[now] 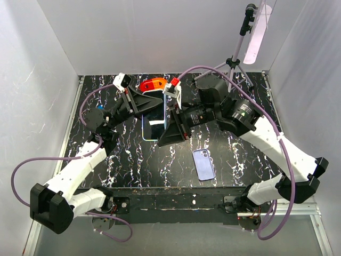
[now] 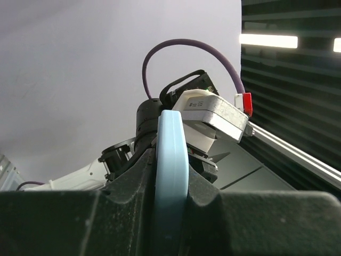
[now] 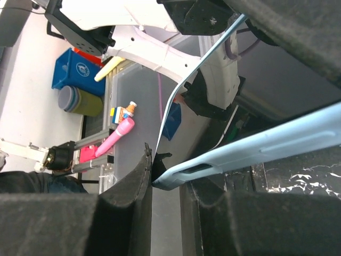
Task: Take the phone out of the phone case
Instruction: Remove the phone case from the phone.
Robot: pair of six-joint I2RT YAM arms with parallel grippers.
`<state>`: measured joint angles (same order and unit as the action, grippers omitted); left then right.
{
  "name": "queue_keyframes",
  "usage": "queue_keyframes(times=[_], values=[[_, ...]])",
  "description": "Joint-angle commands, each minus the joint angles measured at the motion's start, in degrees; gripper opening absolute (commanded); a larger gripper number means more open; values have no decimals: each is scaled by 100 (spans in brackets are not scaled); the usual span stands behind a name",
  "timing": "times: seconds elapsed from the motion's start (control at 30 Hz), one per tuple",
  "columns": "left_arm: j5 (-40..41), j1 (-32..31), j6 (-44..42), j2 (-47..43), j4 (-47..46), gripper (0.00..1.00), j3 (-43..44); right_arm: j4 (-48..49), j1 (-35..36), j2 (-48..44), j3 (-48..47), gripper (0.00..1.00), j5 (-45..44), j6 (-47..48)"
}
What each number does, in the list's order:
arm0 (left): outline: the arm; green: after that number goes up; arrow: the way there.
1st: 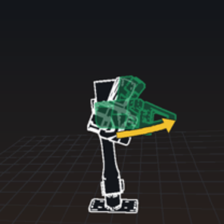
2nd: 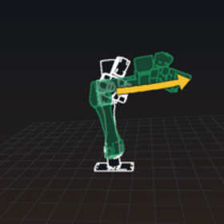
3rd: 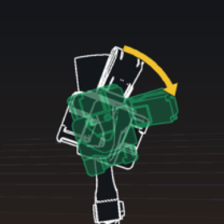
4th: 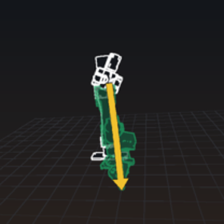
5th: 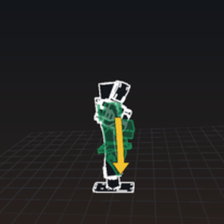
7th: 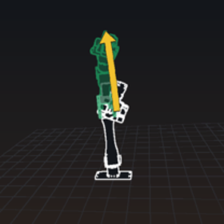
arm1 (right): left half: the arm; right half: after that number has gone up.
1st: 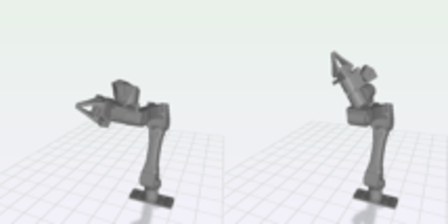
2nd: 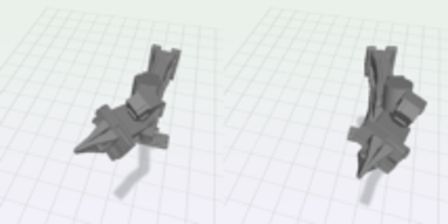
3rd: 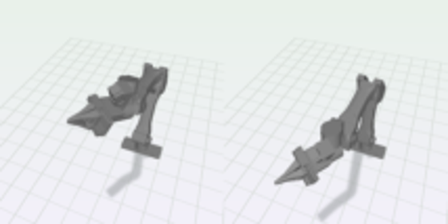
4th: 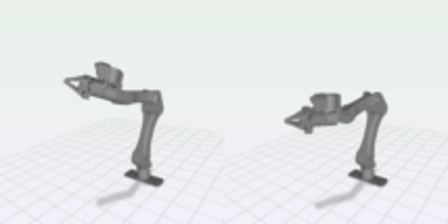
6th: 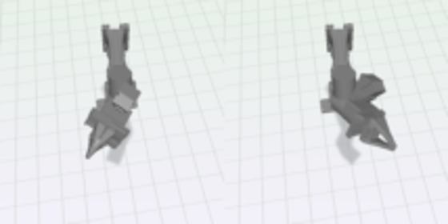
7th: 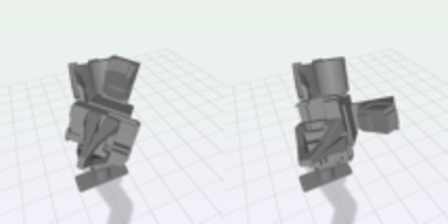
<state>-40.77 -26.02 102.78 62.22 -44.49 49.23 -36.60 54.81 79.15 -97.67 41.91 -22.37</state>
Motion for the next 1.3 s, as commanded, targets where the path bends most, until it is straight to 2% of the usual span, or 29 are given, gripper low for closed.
queue_keyframes(times=[0.0, 0.27, 0.43, 0.63, 0.77, 0.97, 1.1, 1.27], values=[[-220, -333, 954, 168, 547, 0, -160, 655, 56, 425, -832, 1, -711, 1753], [-326, -333, 1218, 221, 213, 0, -133, -189, 91, 917, -1720, 1, -851, 2411], [-440, -342, 1349, 317, 2, 0, -107, -260, 197, 1076, -1878, 1, -895, 2685], [-537, -342, 1429, 396, -86, 0, -80, -453, 434, 1199, -2098, 1, -1421, 3194], [-528, -351, 1534, 475, -287, 0, -133, 116, 514, 910, -1573, 1, -1458, 3318], [-563, -351, 1631, 555, -411, 0, -160, 1488, 514, 93, 1, 1, -1782, 3564], [-572, -377, 1570, 572, -315, 0, -177, 1199, 514, 197, -244, 1, -1739, 3836], [-572, -412, 1596, 599, -368, 0, -63, 1436, 514, 240, -199, 1, -1572, 4056]])
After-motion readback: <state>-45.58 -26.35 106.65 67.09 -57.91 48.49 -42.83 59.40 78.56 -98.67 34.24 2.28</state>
